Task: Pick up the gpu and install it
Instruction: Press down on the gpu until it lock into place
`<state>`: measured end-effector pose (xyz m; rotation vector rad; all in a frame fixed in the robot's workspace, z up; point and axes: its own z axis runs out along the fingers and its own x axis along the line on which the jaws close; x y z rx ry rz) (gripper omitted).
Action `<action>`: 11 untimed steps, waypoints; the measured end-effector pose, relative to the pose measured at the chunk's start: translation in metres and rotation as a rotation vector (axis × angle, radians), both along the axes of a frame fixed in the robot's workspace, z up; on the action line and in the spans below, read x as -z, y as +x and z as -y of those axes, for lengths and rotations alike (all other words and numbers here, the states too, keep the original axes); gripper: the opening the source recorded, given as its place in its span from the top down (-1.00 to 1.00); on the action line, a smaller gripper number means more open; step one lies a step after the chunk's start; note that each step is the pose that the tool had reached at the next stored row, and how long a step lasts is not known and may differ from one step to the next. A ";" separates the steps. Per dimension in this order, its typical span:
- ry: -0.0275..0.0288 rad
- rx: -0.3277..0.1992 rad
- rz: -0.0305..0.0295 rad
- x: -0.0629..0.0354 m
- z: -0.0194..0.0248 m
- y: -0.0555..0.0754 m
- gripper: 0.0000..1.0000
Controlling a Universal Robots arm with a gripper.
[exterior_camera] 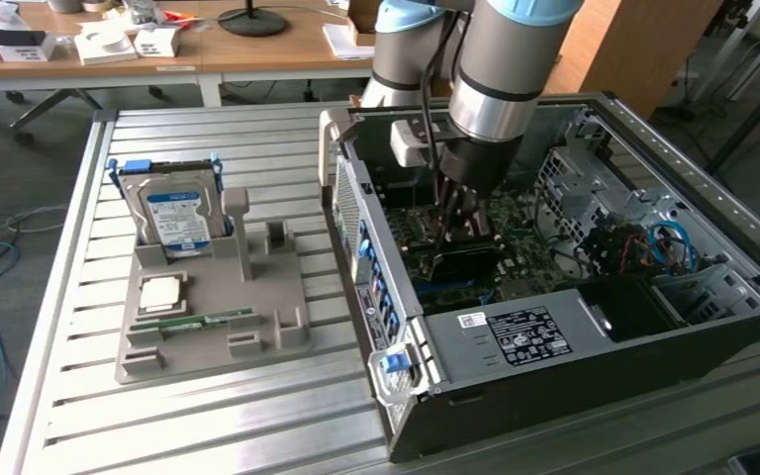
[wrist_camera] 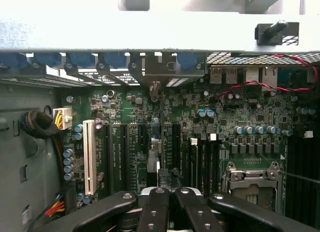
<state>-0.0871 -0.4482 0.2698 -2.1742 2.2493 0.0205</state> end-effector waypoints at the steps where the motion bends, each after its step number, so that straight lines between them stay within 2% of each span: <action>1: 0.0003 0.000 0.0006 0.0009 0.0000 0.000 0.79; 11: -0.0002 0.000 0.0006 0.0020 0.0000 0.000 0.79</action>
